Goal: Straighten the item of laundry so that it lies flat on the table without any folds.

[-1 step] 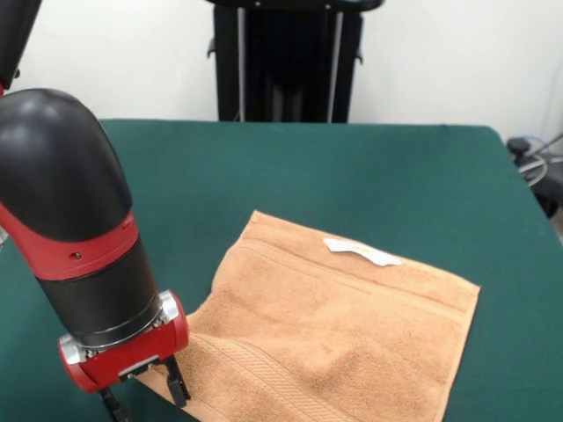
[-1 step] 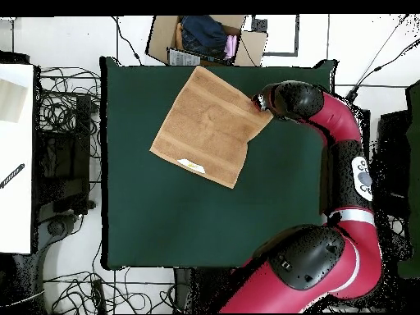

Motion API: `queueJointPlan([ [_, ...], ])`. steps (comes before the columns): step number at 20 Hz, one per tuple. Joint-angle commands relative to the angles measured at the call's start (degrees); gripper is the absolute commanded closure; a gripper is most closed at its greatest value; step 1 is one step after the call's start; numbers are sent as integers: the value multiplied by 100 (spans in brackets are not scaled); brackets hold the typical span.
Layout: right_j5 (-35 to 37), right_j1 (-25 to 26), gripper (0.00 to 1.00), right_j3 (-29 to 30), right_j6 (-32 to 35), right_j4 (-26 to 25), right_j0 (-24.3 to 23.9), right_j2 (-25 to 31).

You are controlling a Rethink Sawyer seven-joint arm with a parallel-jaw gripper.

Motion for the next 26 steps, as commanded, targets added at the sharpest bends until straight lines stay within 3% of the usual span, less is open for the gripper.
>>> queueJointPlan([
  [1,103,258,0,73,-455,-211,159,99],
  [19,89,646,0,-288,-642,-230,223,233],
  [26,146,300,0,35,-450,-206,201,106],
])
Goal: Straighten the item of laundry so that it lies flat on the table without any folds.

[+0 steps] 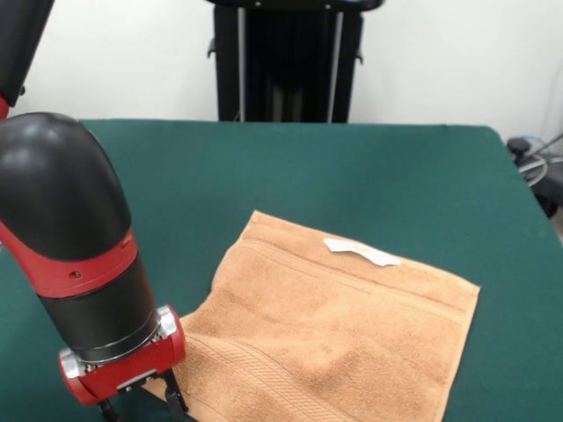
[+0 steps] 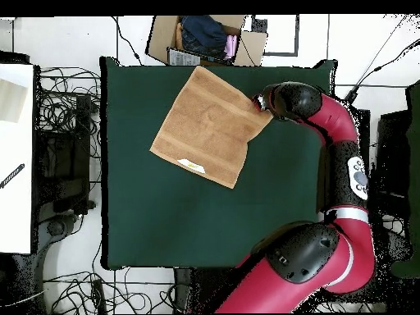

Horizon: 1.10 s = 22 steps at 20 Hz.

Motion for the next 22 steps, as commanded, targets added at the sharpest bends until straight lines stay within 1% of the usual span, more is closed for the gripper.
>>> queueJointPlan([
  [1,197,4,0,336,-436,-169,166,75],
  [12,604,-634,0,728,-302,-116,128,-91],
  [15,694,-850,0,911,-240,-90,99,-137],
  [22,924,-1141,0,1074,-148,-70,101,-176],
])
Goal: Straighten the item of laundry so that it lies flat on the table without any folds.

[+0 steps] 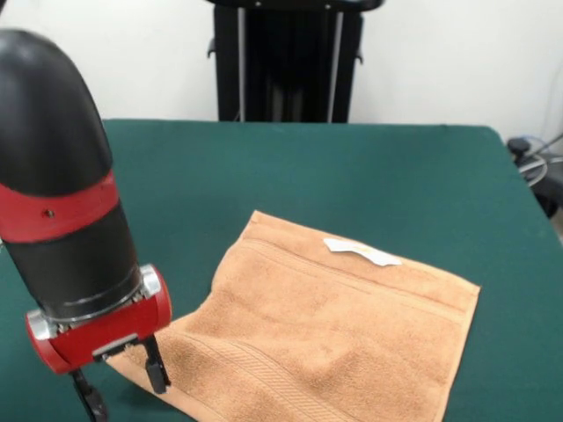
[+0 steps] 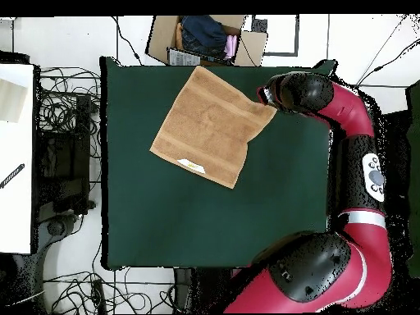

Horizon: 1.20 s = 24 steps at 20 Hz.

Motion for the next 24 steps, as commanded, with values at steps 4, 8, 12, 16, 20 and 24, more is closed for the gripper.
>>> queueJointPlan([
  [4,816,-532,0,847,-117,-62,77,-159],
  [8,693,-497,0,981,-98,-74,33,-122],
  [12,581,-401,0,1052,-106,-86,13,-83],
  [16,424,-453,0,1261,-43,-88,-33,-76],
  [20,315,-557,0,1462,53,-100,-67,-98],
  [24,178,-634,0,1693,162,-109,-107,-112],
])
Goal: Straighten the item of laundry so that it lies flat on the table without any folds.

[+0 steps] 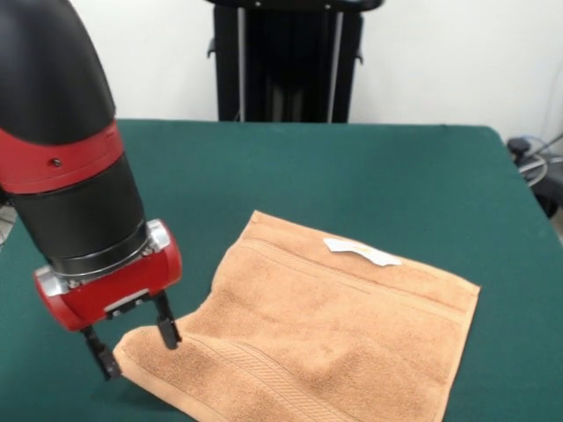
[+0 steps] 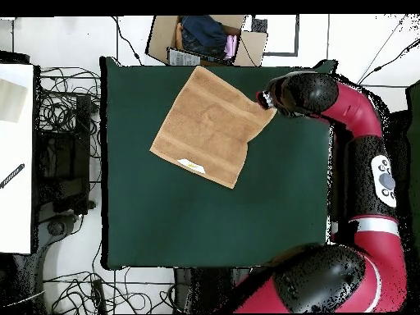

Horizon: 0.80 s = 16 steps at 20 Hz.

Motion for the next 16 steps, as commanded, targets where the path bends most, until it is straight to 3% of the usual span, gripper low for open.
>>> queueJointPlan([
  [1,-109,-174,0,1137,195,-104,-24,-108],
  [9,-225,-314,0,1421,327,-109,-71,-127],
  [16,-199,-297,0,1338,318,-142,-29,-147],
])
